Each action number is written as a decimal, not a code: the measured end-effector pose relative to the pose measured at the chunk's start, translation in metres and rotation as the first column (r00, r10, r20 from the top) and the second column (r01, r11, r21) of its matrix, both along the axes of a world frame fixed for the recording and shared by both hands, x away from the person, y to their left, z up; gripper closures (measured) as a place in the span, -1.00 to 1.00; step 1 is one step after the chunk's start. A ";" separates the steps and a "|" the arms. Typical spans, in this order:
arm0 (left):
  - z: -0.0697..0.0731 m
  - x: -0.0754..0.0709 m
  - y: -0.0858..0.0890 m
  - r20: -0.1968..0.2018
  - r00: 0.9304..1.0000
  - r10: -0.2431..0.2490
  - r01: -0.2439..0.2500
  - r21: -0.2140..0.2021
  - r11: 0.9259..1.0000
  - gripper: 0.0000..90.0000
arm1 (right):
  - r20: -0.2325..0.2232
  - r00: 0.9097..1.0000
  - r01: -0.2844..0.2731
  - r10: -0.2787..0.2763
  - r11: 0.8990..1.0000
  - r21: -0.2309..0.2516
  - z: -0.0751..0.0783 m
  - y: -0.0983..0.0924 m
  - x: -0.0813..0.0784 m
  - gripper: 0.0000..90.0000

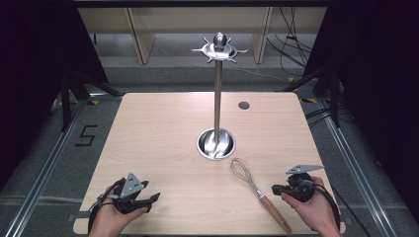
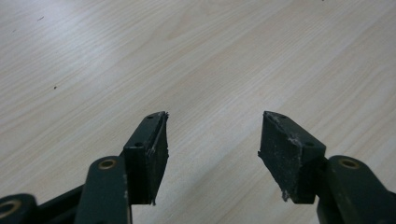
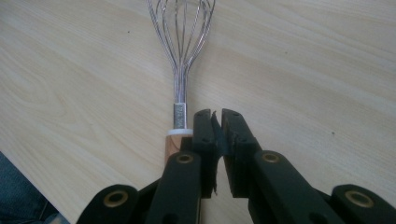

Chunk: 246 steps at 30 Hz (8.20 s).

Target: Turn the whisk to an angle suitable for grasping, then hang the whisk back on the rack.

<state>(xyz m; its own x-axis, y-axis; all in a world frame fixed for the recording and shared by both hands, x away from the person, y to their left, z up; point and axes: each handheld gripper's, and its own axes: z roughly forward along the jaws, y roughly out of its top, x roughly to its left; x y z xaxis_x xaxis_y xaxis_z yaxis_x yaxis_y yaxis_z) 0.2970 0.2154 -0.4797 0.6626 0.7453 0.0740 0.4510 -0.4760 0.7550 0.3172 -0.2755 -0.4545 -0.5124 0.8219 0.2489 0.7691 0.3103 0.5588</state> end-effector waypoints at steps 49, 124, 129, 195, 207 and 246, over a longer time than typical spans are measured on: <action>0.005 0.000 0.001 0.005 0.999 -0.033 0.033 0.071 0.997 -0.11 | -0.256 0.958 0.000 -0.129 0.893 -0.449 -0.015 0.006 0.032 1.00; 0.001 0.001 -0.004 0.008 1.000 -0.023 0.022 0.017 1.000 -0.10 | -0.358 0.933 -0.066 -0.030 0.965 -0.253 0.023 0.001 0.023 1.00; 0.004 0.002 -0.002 0.004 0.999 -0.052 0.052 0.057 0.997 -0.10 | -0.450 0.892 -0.084 -0.041 0.964 -0.254 0.006 -0.016 -0.002 1.00; 0.003 0.003 0.003 0.004 1.000 -0.028 0.028 0.004 1.000 -0.10 | -0.237 0.869 0.391 -0.434 0.897 -0.207 0.002 0.012 0.131 -0.09; -0.001 0.001 0.000 -0.027 1.000 -0.005 0.004 -0.028 1.000 -0.10 | -0.275 0.799 0.499 -0.535 0.844 -0.194 -0.002 0.018 0.142 -0.25; 0.001 0.001 0.003 -0.020 1.000 -0.019 0.019 -0.020 1.000 -0.10 | -0.411 0.751 0.329 -0.517 0.832 -0.447 -0.013 0.054 0.149 0.53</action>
